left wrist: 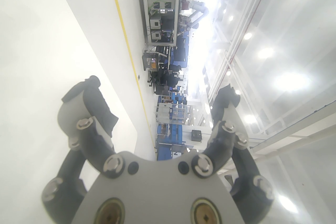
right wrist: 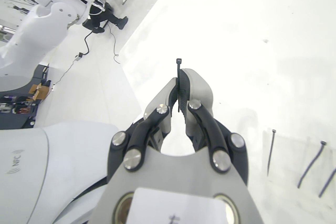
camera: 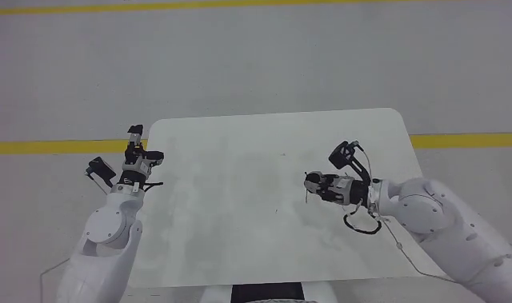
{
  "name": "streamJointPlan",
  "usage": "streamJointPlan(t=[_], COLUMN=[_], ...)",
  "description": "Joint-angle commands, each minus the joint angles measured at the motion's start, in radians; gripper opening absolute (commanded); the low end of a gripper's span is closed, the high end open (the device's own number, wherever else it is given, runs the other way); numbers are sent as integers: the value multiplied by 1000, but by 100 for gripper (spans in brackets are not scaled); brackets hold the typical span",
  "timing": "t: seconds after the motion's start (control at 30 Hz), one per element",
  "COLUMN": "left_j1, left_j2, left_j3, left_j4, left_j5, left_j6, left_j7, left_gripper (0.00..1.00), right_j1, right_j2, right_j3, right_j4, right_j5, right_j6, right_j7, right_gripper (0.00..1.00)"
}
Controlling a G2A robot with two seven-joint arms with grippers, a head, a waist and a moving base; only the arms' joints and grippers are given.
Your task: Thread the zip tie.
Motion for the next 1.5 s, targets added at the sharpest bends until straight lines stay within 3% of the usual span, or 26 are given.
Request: streamJointPlan(t=[0.0,0.3,0.63,0.77,0.93,1.1,1.2,1.47], left_j1=[0,0,0,-1,-16,-65,-96,-96], left_j2=[0,0,0,0,-5,-16,-24,-24], left_j3=[0,0,0,1,61,178,236,236], left_j4=[0,0,0,0,-1,-11,-7,-7], left_j5=[0,0,0,3,100,200,220,220], left_j6=[0,0,0,0,-32,-70,-61,-61], left_j7=[0,0,0,-1,-5,-6,-3,-3], left_gripper=[100,100,100,100,100,100,100,100], right_j1=[10,58,58,47,38,43,61,61], right_j2=[7,30,30,20,3,-16,-31,-31], right_j3=[-14,-82,-82,-82,-78,-79,-88,-88], right_j4=[-1,0,0,31,86,144,182,182], right_j5=[15,98,98,136,244,361,478,478], right_j6=[0,0,0,35,26,0,0,0], right_j7=[-3,-27,-27,-87,-152,-186,-144,-144], right_gripper=[0,0,0,0,0,0,0,0])
